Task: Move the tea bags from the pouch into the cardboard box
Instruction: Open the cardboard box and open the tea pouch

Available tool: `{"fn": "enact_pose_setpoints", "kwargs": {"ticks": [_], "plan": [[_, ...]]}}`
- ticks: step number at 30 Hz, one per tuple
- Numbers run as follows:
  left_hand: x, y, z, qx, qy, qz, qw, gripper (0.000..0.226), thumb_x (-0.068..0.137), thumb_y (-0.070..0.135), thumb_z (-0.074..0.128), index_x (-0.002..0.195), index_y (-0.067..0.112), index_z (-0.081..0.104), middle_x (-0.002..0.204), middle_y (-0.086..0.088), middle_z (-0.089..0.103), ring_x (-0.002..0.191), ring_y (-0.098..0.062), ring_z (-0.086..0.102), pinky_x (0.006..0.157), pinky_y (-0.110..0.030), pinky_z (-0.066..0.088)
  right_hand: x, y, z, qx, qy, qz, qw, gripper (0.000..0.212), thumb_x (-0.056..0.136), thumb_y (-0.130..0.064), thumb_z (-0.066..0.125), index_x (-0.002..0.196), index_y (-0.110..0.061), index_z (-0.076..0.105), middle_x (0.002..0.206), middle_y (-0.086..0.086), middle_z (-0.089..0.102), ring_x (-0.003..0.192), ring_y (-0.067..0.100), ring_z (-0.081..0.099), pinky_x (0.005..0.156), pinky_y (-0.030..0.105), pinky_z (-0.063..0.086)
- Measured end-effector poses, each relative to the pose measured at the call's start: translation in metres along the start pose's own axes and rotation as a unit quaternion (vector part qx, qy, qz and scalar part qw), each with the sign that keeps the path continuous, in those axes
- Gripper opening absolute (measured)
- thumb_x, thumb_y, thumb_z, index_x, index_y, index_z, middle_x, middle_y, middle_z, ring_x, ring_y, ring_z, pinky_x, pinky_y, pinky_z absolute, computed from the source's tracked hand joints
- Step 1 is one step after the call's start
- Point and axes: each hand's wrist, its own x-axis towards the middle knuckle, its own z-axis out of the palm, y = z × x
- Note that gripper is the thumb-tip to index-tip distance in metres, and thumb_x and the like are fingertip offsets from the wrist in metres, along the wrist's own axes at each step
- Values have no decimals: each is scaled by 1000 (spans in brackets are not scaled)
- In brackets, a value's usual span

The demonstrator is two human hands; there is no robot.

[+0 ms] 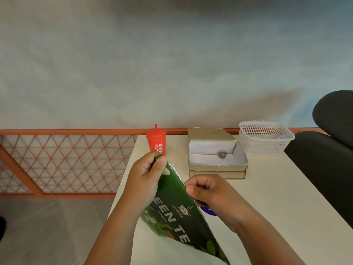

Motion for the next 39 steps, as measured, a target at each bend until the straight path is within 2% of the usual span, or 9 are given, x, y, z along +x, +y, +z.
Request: {"fn": "enact_pose_setpoints", "kwargs": {"ticks": [6, 11, 14, 19, 23, 28, 32, 36, 39], "plan": [[2, -4, -6, -33, 29, -28, 999, 31, 93, 22, 46, 63, 15, 50, 69, -5, 57, 64, -9, 54, 53, -8, 42, -2, 7, 0, -8, -9, 20, 1000, 23, 90, -12, 57, 73, -24, 68, 68, -12, 66, 58, -3, 54, 61, 13, 44], [3, -4, -11, -35, 46, -39, 998, 32, 93, 24, 44, 64, 11, 48, 66, -3, 53, 58, 1, 51, 50, -3, 38, -4, 10, 0, -18, -19, 40, 999, 27, 89, -8, 58, 74, -28, 69, 70, -13, 68, 64, 1, 58, 67, 20, 47], [3, -3, -12, -44, 56, -42, 997, 31, 94, 22, 44, 66, 10, 49, 65, -3, 52, 55, 3, 51, 49, -2, 38, -5, 12, 2, -57, -23, 41, 997, 30, 90, -9, 56, 74, -32, 68, 80, -12, 70, 78, 8, 64, 68, 20, 48], [1, -2, -9, -63, 40, -50, 996, 29, 93, 23, 44, 67, 10, 48, 69, -5, 53, 65, -9, 52, 51, -5, 40, -5, 8, 4, -11, -19, 13, 1000, 21, 91, -21, 55, 77, -25, 70, 69, -12, 67, 64, 1, 58, 65, 15, 47], [-3, -1, -7, -47, 21, -46, 998, 27, 93, 23, 44, 69, 14, 51, 78, -19, 57, 66, -12, 54, 54, -10, 43, -3, 3, 5, -30, -2, -18, 999, 17, 89, -22, 58, 77, -30, 68, 72, -14, 69, 67, -1, 61, 64, 12, 49], [-4, 0, -7, -26, 23, -45, 998, 28, 93, 25, 44, 67, 17, 50, 77, -15, 59, 67, -10, 55, 59, -17, 43, -5, 6, 2, -58, -9, -14, 998, 21, 90, -15, 56, 84, -31, 69, 84, -13, 71, 78, 1, 64, 68, 14, 48], [-4, 2, -8, -39, 36, -54, 997, 28, 94, 23, 44, 69, 11, 50, 69, -3, 54, 58, 3, 53, 51, -4, 41, -9, 7, 0, -69, -32, -3, 997, 24, 91, -12, 55, 88, -30, 70, 90, -12, 72, 82, 6, 65, 69, 15, 48], [-3, 3, -9, -27, 40, -57, 997, 28, 94, 26, 43, 71, 11, 49, 66, 1, 51, 55, 7, 51, 48, -1, 38, -12, 7, -2, -78, -32, 6, 996, 28, 89, -11, 58, 83, -36, 68, 82, -20, 69, 77, 1, 63, 65, 12, 45], [-3, 4, -9, -17, 45, -62, 997, 29, 94, 28, 42, 71, 12, 49, 65, 2, 50, 55, 9, 51, 47, -1, 37, -14, 7, -4, -76, -32, 13, 996, 34, 87, -9, 60, 75, -39, 67, 78, -22, 68, 79, 1, 63, 72, 16, 49]]}}
